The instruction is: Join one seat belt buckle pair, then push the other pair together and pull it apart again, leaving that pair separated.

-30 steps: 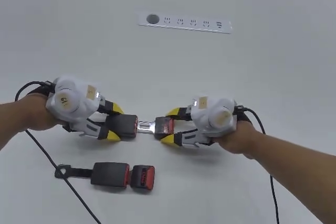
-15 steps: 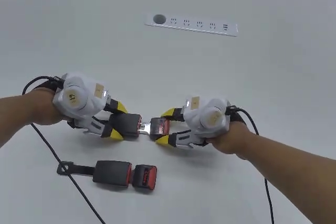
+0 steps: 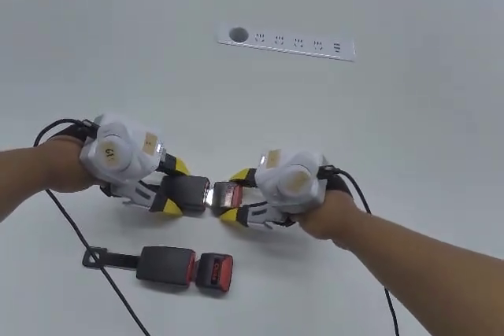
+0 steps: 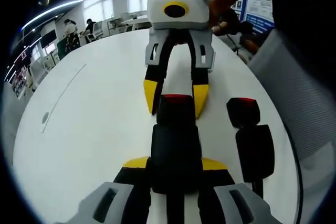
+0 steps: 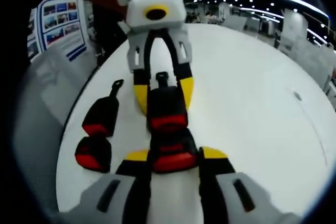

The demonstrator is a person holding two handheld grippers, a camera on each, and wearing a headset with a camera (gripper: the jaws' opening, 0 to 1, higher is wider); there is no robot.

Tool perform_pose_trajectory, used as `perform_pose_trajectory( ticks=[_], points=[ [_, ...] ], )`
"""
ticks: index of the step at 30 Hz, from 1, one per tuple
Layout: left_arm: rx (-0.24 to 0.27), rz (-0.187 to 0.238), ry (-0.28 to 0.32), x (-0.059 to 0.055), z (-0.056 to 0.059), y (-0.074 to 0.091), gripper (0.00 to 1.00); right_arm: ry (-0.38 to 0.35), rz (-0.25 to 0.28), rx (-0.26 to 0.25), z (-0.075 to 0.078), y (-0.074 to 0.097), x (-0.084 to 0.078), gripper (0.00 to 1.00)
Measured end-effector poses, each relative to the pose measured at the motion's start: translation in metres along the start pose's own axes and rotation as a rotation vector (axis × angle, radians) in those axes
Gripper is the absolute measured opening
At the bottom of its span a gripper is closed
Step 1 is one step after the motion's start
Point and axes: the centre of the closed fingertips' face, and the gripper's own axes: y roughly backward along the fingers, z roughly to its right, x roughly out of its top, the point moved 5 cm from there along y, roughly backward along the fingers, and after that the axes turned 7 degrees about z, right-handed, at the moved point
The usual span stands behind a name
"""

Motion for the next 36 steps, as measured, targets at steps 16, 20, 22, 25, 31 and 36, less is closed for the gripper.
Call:
perform_pose_trajectory(
  ticks=[16, 20, 22, 25, 31, 36],
  points=[
    [0.001, -0.003, 0.0, -0.0008, -0.0005, 0.0014, 0.35, -0.026, -0.035, -0.055, -0.0033, -0.0034, 0.0053, 0.35],
    [0.002, -0.002, 0.003, -0.0008, -0.0005, 0.0017, 0.35, -0.018, -0.036, -0.052, -0.0033, -0.0033, 0.0053, 0.35],
    [0.002, -0.003, 0.003, -0.0007, -0.0005, 0.0018, 0.35, -0.017, -0.039, -0.052, -0.0035, -0.0035, 0.0056, 0.35],
    [0.002, -0.005, 0.003, -0.0006, -0.0005, 0.0019, 0.35, -0.013, -0.043, -0.051, -0.0031, -0.0035, 0.0057, 0.35],
    [0.004, -0.001, 0.01, -0.0009, -0.0005, 0.0025, 0.35, -0.011, -0.042, -0.05, -0.0037, -0.0035, 0.0057, 0.36],
    [0.006, 0.001, 0.014, -0.0008, -0.0008, 0.0024, 0.35, -0.009, -0.032, -0.049, -0.004, -0.003, 0.0056, 0.36]
  ],
)
